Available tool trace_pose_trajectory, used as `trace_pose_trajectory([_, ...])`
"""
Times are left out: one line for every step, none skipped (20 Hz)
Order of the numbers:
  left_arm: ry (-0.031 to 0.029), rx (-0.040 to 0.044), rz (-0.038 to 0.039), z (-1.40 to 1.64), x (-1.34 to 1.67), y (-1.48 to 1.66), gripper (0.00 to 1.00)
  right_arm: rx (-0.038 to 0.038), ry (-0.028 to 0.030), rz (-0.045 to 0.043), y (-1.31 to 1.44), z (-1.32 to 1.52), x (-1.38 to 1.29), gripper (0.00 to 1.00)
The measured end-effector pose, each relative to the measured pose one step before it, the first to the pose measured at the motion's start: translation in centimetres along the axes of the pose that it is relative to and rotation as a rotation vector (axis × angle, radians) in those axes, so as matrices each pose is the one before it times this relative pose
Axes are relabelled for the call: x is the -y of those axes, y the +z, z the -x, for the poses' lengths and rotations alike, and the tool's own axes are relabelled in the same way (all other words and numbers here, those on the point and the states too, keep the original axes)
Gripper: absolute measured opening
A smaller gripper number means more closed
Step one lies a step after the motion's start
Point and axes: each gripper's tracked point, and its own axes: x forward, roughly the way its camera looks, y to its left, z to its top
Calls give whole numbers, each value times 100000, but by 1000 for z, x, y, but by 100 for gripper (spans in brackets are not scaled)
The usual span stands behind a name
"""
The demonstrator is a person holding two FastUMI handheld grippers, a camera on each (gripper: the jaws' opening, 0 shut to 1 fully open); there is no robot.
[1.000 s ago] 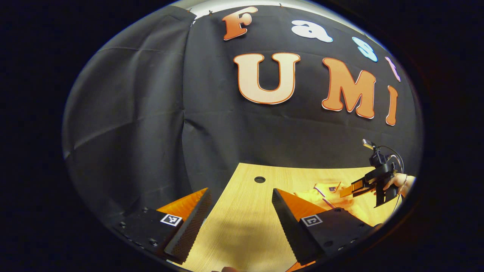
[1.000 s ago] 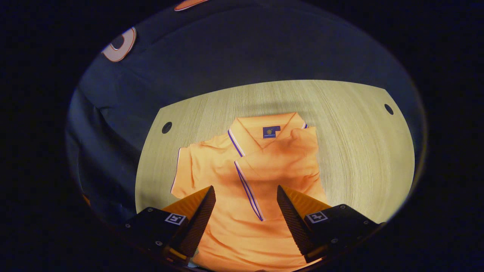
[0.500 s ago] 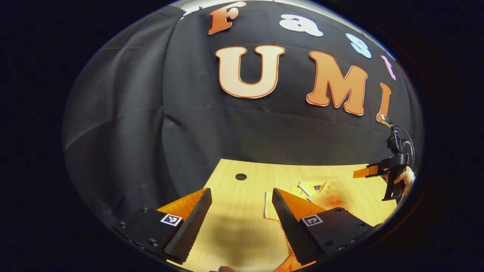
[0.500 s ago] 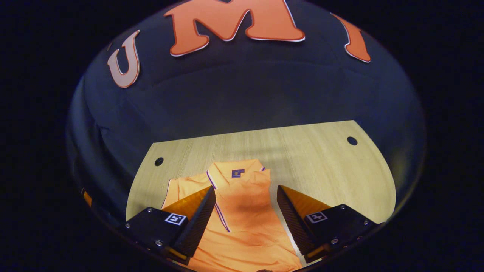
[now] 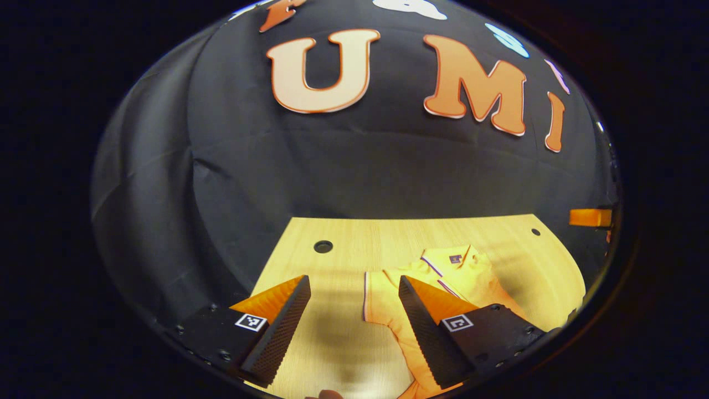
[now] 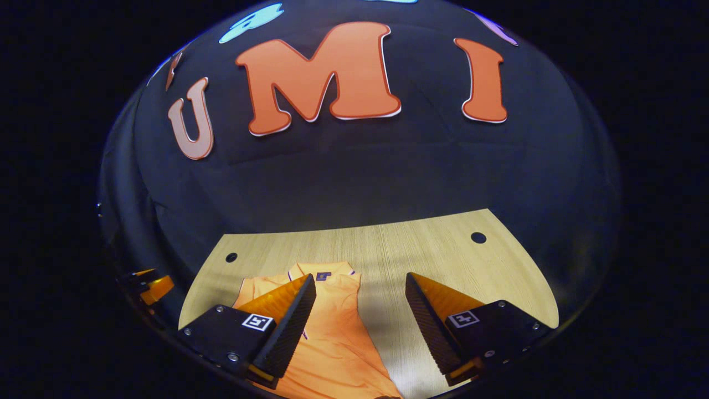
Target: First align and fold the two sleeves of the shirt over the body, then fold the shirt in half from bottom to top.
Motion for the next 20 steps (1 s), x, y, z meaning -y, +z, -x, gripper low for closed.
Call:
trace_pose_trajectory([-1836, -2732, -1951, -923, 704, -456, 98, 2057, 287, 1562, 639, 824, 464, 99])
trace_pose_trajectory([-2191, -3173, -1268, -1094, 880, -239, 99, 1536, 598, 1628, 309, 636, 425, 99])
trace_pose_trajectory([-2398, -2774, -1224, -1106, 679, -522, 98, 380, 762, 1447, 74, 718, 299, 98])
trace_pose_trajectory([-916, -2991, -1384, -1055, 384, -282, 99, 403, 728, 1006, 22, 440, 263, 98])
trace_pose_trajectory([-1242, -3013, -1482, -1033, 250, -304, 98, 366, 286, 484, 14, 430, 213, 98])
trace_pose_trajectory([-161, -3058, -1355, -1108, 338, -66, 97, -177, 208, 347, -155, 133, 315, 99])
trace_pose_trajectory([319, -3834, -1171, -1350, 124, -209, 98, -244, 288, 113, -127, 18, 206, 99])
trace_pose_trajectory([1053, -3260, -478, -1351, -30, -497, 97, -607, 503, -333, -246, 412, 312, 99])
trace_pose_trajectory([552, -2771, -328, -1384, -72, -183, 98, -623, 759, -395, -96, 239, 254, 99])
trace_pose_trajectory([500, -3664, -764, -1478, -267, -563, 98, -494, -74, -322, -154, 219, 588, 99])
trace_pose_trajectory([404, -2935, -462, -1278, -242, -389, 98, -803, -230, -152, -208, 50, 528, 99])
trace_pose_trajectory([491, -3160, -245, -1188, -193, -456, 98, -1184, -196, -173, -361, -14, 418, 98])
trace_pose_trajectory([744, -3796, 737, -1140, -256, -591, 98, -1114, -100, -621, -288, -66, 291, 98])
trace_pose_trajectory([-451, -3967, 1532, -1206, -64, -979, 97, -723, 306, -734, -71, -86, 195, 99])
trace_pose_trajectory([-41, -3765, 1517, -1038, -226, -720, 95, -350, 279, -677, -8, -108, 160, 99])
trace_pose_trajectory([42, -3429, 1147, -951, -289, -726, 98, -176, 98, -351, -58, 65, 168, 99])
trace_pose_trajectory([249, -2963, 739, -949, -161, -534, 98, -543, 76, -74, -158, 18, 186, 99])
trace_pose_trajectory([671, -2842, 274, -749, -326, -576, 97, -514, 59, -65, -128, 19, 113, 99])
trace_pose_trajectory([-182, -2319, 33, -694, -95, -398, 97, -288, 337, -380, -52, -23, 67, 99])
trace_pose_trajectory([-700, -2564, -226, -624, 217, -502, 97, -410, 520, -323, -141, 165, -15, 99])
